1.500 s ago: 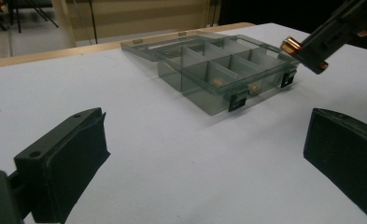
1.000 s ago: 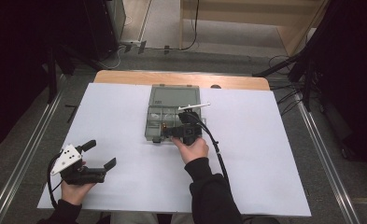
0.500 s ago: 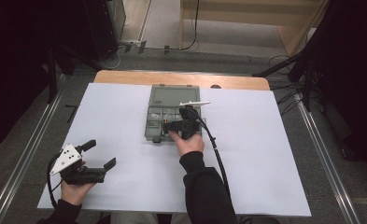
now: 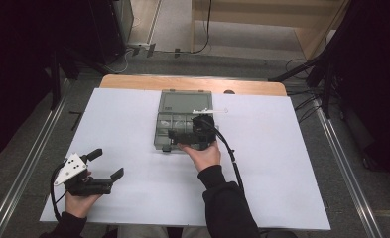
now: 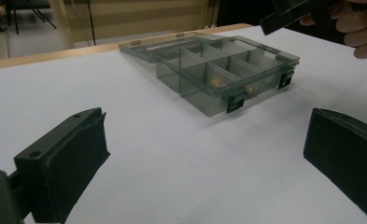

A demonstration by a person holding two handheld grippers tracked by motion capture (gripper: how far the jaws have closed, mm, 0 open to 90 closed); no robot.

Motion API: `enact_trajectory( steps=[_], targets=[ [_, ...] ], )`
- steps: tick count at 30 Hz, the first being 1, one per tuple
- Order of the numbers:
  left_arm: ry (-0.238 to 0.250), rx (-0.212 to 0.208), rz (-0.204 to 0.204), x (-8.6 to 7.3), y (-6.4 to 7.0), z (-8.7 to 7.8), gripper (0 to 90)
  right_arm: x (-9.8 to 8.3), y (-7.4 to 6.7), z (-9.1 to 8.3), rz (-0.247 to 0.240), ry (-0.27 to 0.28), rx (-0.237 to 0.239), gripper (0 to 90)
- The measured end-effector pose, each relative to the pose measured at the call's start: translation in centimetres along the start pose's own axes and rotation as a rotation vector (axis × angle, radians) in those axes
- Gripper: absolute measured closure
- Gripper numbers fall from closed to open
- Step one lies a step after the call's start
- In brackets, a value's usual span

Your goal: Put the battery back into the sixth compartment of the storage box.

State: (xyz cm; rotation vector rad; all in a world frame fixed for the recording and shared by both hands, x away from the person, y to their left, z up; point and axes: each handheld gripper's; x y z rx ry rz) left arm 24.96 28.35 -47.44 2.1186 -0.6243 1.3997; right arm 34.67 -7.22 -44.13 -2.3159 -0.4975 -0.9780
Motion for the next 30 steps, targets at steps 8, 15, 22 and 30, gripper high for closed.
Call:
enact_trajectory(
  steps=[8, 15, 22, 30],
  targets=[
    [-0.001, 0.003, 0.0, 0.0, 0.0, 0.0, 0.0, -0.5, 0.3, -1.0, -0.108, 0.025, -0.032, 0.0],
    [-0.001, 0.003, 0.001, 0.0, 0.0, 0.0, 0.0, -1.1, 0.5, -2.2, -0.17, 0.018, -0.074, 0.6],
    [-0.003, 0.006, 0.001, 0.0, 0.0, 0.0, 0.0, -2.3, 1.3, -4.4, -0.217, 0.036, -0.088, 0.0],
    [-0.01, 0.002, 0.008, -0.1, 0.1, 0.0, 0.0, -4.3, 2.0, -7.1, -0.296, 0.117, -0.101, 0.0]
  ],
)
Point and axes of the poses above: each handheld gripper's, and its own axes: z roughly forward along the jaws, x roughly out of its top, y roughly to its right, and after that the axes turned 8 degrees about -z, right-handed
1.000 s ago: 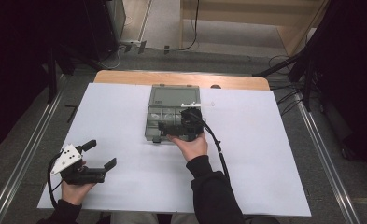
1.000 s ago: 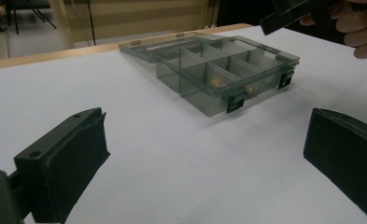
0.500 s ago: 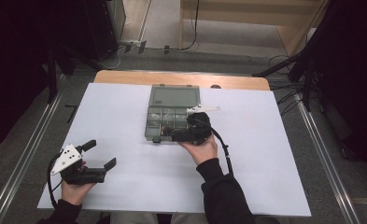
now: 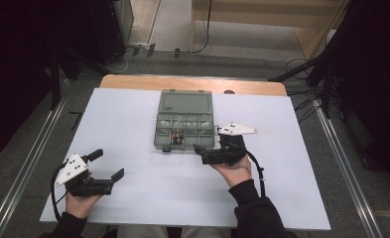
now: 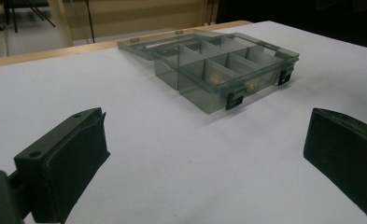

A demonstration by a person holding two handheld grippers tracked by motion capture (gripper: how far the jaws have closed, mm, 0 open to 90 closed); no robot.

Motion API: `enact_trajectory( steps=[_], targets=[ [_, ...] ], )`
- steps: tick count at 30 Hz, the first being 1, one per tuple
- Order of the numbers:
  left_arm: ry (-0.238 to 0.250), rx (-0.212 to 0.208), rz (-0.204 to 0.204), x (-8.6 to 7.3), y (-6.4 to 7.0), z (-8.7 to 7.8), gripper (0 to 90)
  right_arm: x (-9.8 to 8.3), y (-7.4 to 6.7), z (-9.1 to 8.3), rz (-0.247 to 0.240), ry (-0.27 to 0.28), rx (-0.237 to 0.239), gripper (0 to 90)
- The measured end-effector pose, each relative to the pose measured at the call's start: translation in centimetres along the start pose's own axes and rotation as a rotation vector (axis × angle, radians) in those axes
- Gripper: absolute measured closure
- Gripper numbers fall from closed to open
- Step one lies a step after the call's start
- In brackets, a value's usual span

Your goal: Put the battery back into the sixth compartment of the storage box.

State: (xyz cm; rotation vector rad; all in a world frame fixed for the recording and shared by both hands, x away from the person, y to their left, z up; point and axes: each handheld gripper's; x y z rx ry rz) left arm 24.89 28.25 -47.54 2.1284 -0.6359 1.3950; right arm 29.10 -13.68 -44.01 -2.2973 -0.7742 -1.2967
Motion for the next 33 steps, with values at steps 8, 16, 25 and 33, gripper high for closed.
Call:
enact_trajectory(
  steps=[8, 16, 25, 33],
  targets=[
    [0.0, 0.002, 0.004, 0.0, 0.1, 0.0, 0.0, -1.0, 0.5, -1.0, 0.031, -0.045, -0.055, 0.0],
    [0.0, 0.005, 0.001, -0.1, 0.0, 0.0, 0.0, -2.3, 0.9, -2.6, 0.008, -0.032, -0.062, 0.0],
    [0.002, 0.01, -0.002, -0.1, 0.0, 0.1, 0.0, -4.2, 2.1, -5.4, 0.0, 0.036, -0.073, 0.0],
    [0.006, 0.017, -0.005, -0.1, -0.1, -0.1, 0.0, -6.1, 2.7, -7.1, -0.021, 0.107, -0.088, 0.0]
  ],
)
Point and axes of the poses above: each handheld gripper's, and its own axes: z roughly forward along the jaws, x roughly out of its top, y roughly to its right, and after that the axes turned 8 degrees about -z, right-handed
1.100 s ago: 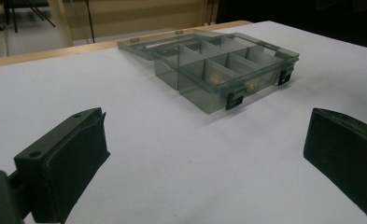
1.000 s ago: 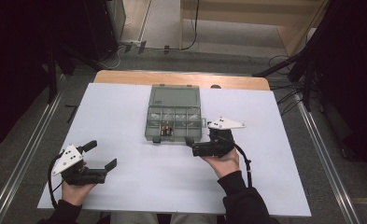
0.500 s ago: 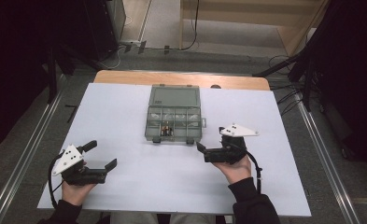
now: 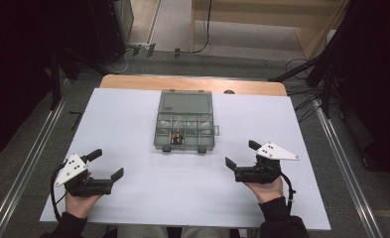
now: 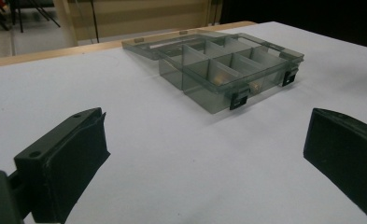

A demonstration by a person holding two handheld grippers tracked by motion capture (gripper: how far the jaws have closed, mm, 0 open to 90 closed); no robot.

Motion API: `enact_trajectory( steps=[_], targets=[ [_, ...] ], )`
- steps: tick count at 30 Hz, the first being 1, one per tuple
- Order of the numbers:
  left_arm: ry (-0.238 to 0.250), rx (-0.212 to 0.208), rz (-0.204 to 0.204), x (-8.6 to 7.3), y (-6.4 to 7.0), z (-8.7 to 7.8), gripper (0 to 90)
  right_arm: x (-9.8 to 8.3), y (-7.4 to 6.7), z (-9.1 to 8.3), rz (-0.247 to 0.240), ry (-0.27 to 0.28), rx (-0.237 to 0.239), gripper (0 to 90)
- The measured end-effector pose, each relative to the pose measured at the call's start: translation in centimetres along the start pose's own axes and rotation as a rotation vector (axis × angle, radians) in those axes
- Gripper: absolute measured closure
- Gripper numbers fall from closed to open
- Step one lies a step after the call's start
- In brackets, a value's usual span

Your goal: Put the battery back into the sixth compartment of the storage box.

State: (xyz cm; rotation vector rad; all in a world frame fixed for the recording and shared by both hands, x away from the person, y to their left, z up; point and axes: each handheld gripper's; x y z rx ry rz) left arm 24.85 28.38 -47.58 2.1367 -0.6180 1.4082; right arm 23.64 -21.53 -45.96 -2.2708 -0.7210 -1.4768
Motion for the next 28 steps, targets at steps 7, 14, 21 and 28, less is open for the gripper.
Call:
enact_trajectory(
  steps=[7, 14, 21, 28],
  targets=[
    [0.005, -0.002, -0.006, 0.0, -0.1, -0.1, 0.0, -1.3, 0.3, -1.8, -0.014, 0.086, -0.01, 0.0],
    [0.007, 0.0, -0.012, 0.0, -0.2, -0.2, 0.0, -3.2, 0.8, -3.4, 0.009, 0.146, -0.025, 0.0],
    [0.003, -0.012, -0.015, -0.1, 0.0, -0.2, 0.0, -4.1, 0.9, -4.0, 0.006, 0.197, -0.072, 0.0],
    [-0.019, -0.03, -0.023, -0.2, 0.0, 0.3, 0.0, -4.3, 0.6, -3.6, -0.041, 0.185, -0.126, 0.0]
  ],
)
Point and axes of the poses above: each handheld gripper's, and its own axes: z roughly forward along the jaws, x roughly out of its top, y roughly to its right, and after that the axes turned 8 degrees about -z, right-handed
